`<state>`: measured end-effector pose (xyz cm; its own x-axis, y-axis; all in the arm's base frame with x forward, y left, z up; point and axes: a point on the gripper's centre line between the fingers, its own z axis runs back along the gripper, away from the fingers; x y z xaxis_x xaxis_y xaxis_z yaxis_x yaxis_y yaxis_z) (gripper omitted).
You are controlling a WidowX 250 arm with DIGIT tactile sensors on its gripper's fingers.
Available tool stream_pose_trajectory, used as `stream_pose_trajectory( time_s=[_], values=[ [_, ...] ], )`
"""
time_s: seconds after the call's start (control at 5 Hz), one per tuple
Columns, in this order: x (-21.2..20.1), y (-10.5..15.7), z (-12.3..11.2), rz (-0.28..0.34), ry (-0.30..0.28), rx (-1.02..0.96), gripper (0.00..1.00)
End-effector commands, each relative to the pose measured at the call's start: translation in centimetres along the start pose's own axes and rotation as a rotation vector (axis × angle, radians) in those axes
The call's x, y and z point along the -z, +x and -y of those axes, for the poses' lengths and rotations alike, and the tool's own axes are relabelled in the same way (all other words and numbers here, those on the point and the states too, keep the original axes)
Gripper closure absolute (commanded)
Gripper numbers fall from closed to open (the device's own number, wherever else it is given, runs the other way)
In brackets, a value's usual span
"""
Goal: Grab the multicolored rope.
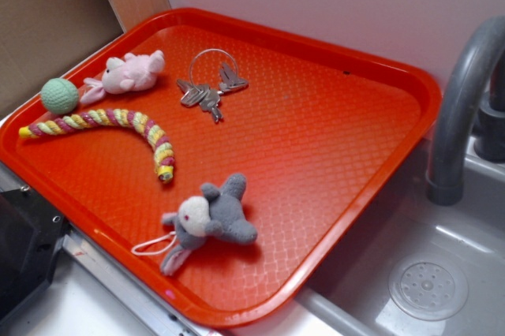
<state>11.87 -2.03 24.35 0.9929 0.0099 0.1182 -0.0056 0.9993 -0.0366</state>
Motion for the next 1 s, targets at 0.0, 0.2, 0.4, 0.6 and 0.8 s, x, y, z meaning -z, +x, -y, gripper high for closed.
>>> stream_pose_trajectory(
  time_s=[0.0, 0.2, 0.4, 0.6, 0.8],
  values=[
    [0.0, 0.0, 0.0, 0.000, 0.000, 0.000, 0.00],
    [1.7, 2.2, -1.4, 0.090, 0.088, 0.260, 0.00],
    [3.9, 4.0, -3.1, 0.157, 0.077, 0.509, 0.00],
    [7.2, 5.7, -6.2, 0.187, 0.056, 0.668, 0.00],
    [9.9, 6.9, -8.1, 0.171, 0.040, 0.719, 0.00]
  ],
)
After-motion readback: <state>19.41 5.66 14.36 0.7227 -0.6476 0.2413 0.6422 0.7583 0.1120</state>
